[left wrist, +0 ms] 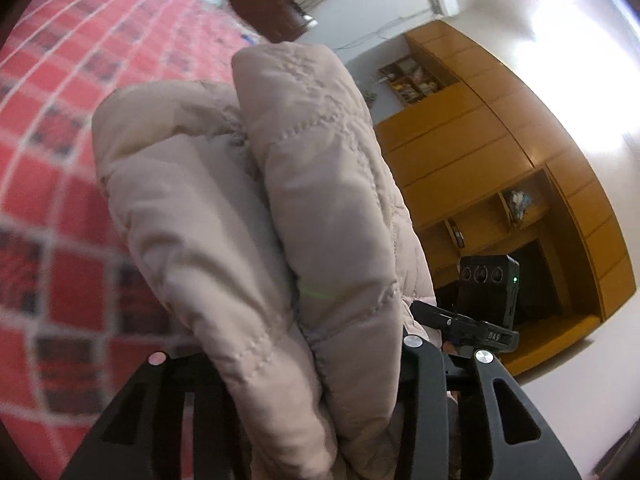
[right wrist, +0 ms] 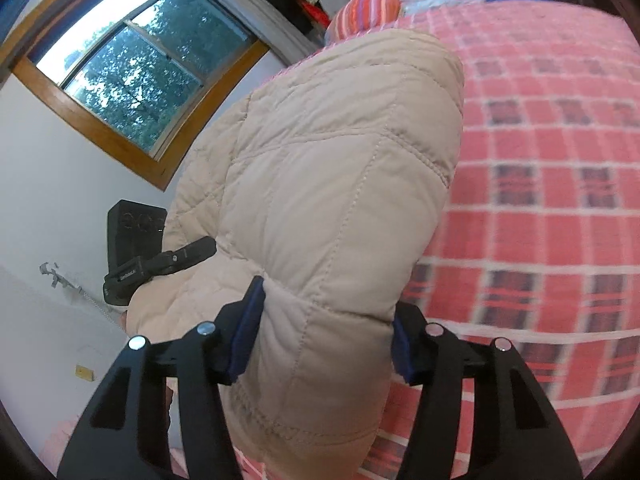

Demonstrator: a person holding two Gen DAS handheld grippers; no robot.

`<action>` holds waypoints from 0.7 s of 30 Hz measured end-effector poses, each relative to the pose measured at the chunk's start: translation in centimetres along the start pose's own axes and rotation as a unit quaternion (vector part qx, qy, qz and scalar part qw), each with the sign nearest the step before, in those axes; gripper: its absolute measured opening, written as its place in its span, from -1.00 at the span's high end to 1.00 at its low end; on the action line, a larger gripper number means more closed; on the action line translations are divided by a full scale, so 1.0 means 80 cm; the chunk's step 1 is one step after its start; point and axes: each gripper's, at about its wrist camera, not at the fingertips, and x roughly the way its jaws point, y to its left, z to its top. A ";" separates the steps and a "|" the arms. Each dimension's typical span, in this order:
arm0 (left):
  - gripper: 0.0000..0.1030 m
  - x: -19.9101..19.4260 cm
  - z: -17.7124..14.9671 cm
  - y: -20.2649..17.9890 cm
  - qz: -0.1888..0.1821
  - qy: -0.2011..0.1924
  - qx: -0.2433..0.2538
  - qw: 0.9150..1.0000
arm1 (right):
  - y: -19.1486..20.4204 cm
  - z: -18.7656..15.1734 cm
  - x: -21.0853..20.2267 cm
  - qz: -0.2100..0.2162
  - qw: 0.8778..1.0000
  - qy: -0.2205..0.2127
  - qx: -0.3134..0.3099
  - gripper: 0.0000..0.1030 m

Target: Fold large clothes

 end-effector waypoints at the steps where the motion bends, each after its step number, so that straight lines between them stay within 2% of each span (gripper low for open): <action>1: 0.22 0.008 0.004 -0.006 -0.003 0.001 0.003 1.000 | -0.003 0.003 -0.008 -0.005 1.000 -0.003 -0.001 -0.07; 5: 0.22 0.054 0.017 -0.031 -0.010 0.005 0.014 1.000 | -0.031 0.022 -0.050 -0.032 0.999 -0.014 -0.004 -0.07; 11: 0.22 0.120 0.024 -0.047 0.002 0.010 0.025 1.000 | -0.091 0.036 -0.077 -0.051 0.999 -0.011 0.005 -0.07; 18: 0.22 0.177 0.019 -0.047 0.034 0.017 0.018 0.999 | -0.171 0.054 -0.068 -0.040 0.999 -0.002 0.034 -0.07; 21: 0.22 0.185 0.014 -0.047 0.045 0.019 0.023 0.999 | -0.193 0.053 -0.058 -0.028 0.999 0.002 0.045 -0.08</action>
